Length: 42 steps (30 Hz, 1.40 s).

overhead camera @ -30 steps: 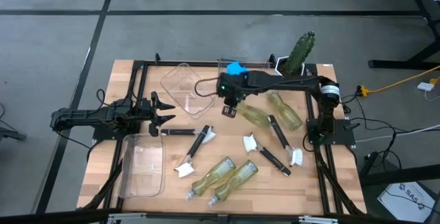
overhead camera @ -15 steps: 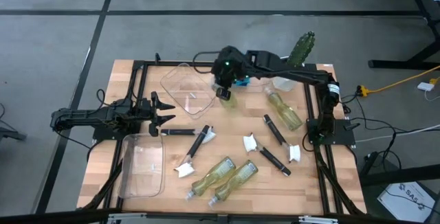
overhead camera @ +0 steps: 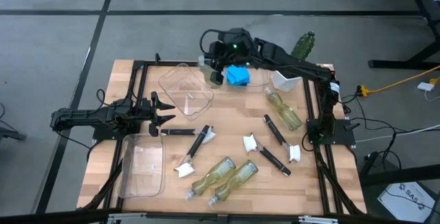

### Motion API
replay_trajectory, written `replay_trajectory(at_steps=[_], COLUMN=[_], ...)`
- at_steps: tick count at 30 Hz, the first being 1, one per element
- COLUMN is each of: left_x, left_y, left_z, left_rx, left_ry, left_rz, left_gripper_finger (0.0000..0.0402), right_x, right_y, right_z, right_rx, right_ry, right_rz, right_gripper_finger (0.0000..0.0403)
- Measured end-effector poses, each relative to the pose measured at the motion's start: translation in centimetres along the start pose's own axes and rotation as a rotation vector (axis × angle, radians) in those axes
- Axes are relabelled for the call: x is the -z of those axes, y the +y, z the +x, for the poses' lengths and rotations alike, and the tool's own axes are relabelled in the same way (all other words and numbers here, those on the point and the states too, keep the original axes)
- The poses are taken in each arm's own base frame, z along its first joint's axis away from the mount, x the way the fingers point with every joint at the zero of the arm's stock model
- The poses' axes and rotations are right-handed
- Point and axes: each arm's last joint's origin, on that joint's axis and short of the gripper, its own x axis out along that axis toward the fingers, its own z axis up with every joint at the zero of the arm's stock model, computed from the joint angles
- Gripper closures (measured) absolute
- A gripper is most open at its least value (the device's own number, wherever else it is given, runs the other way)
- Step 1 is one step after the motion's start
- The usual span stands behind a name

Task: Pick & Place Kitchen Sink Supplies
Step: Put the yellow dishwashing liquid bottle into the top left transparent bin

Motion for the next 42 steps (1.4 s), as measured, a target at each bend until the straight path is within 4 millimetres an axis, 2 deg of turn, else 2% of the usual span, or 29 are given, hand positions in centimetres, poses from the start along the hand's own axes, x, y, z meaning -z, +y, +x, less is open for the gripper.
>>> replay_trajectory(at_steps=[6, 12, 17, 26, 32, 38, 42], left_x=[0.0, 0.0, 0.0, 0.0, 0.0, 0.0, 0.0], left_y=[0.0, 0.0, 0.0, 0.0, 0.0, 0.0, 0.0], left_z=[0.0, 0.0, 0.0, 0.0, 0.0, 0.0, 0.0], left_rx=[0.000, 0.003, 0.009, 0.007, 0.008, 0.007, 0.007], left_ry=[0.000, 0.001, 0.002, 0.001, 0.001, 0.002, 0.002], left_rz=[0.000, 0.000, 0.000, 0.000, 0.000, 0.000, 0.000], left_gripper_finger=[0.0221, 0.0221, 0.0221, 0.0221, 0.0221, 0.0222, 0.0221], right_x=[-0.3, 0.4, 2.2, 5.6, 7.5, 8.8, 8.9], right_y=[-0.9, -1.0, -1.1, -2.3, -3.5, -3.5, -3.4], right_z=[1.3, 4.8, 8.4, 13.1, 14.8, 16.0, 16.2], right_rx=[-0.038, -0.097, -0.113, -0.084, -0.062, -0.063, -0.056], right_ry=[-0.124, -0.229, -0.253, -0.262, -0.246, -0.225, -0.220], right_rz=[0.000, -0.006, -0.008, 0.002, 0.039, 0.051, 0.051], right_gripper_finger=[0.0350, 0.0350, 0.0350, 0.0350, 0.0350, 0.0350, 0.0312])
